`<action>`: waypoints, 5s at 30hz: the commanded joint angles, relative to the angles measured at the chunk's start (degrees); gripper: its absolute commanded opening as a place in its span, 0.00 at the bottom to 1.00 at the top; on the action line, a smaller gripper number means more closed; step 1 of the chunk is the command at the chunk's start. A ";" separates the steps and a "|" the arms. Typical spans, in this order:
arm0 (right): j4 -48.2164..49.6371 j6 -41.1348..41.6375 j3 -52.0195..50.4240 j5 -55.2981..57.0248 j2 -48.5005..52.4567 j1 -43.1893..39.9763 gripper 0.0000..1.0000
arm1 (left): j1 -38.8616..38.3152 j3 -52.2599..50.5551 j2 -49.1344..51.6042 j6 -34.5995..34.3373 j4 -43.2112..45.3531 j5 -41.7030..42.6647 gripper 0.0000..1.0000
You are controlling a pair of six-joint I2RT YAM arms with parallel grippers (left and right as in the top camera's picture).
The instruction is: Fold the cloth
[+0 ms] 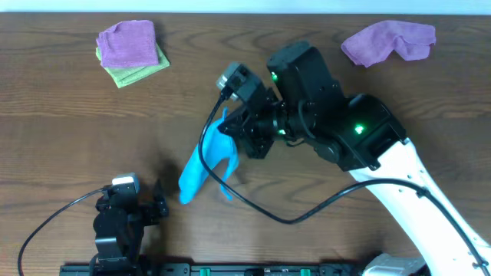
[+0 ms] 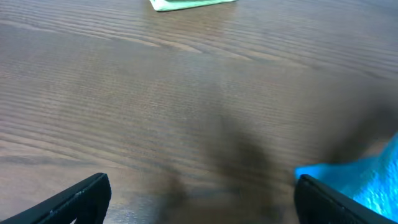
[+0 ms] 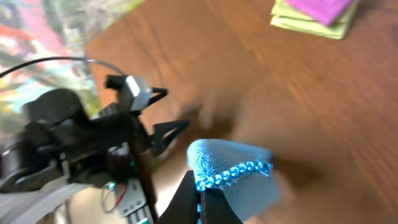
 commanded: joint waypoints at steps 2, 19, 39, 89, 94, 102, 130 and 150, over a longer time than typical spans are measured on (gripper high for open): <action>1.66 0.59 0.22 6.73 2.34 -1.36 0.01 | -0.07 -0.37 -0.42 0.61 0.00 -0.63 0.95; 27.39 -5.16 0.22 24.98 26.03 -25.86 0.01 | -0.07 -0.37 -0.42 0.61 0.00 -0.61 0.95; 15.19 -2.69 0.22 10.49 22.05 -25.31 0.74 | -0.07 0.94 1.64 -9.44 2.38 8.59 0.95; 24.22 -12.90 0.22 15.10 47.08 -11.39 0.62 | -0.09 29.33 59.10 -6.25 -10.62 18.56 0.95; 25.62 -12.90 0.22 16.22 48.17 -11.21 0.58 | -0.09 29.33 59.10 -6.25 -10.82 18.56 0.95; 26.82 -12.66 0.22 16.17 48.24 -10.86 0.01 | -0.09 29.33 59.10 -6.25 -10.91 18.53 0.95; -0.22 -16.72 1.44 8.31 25.86 -13.53 0.74 | -0.09 29.31 59.10 -5.90 -8.70 18.47 0.95; -9.35 -13.05 1.22 1.14 25.86 -24.61 0.73 | -0.09 26.45 74.40 -26.51 3.89 35.21 0.95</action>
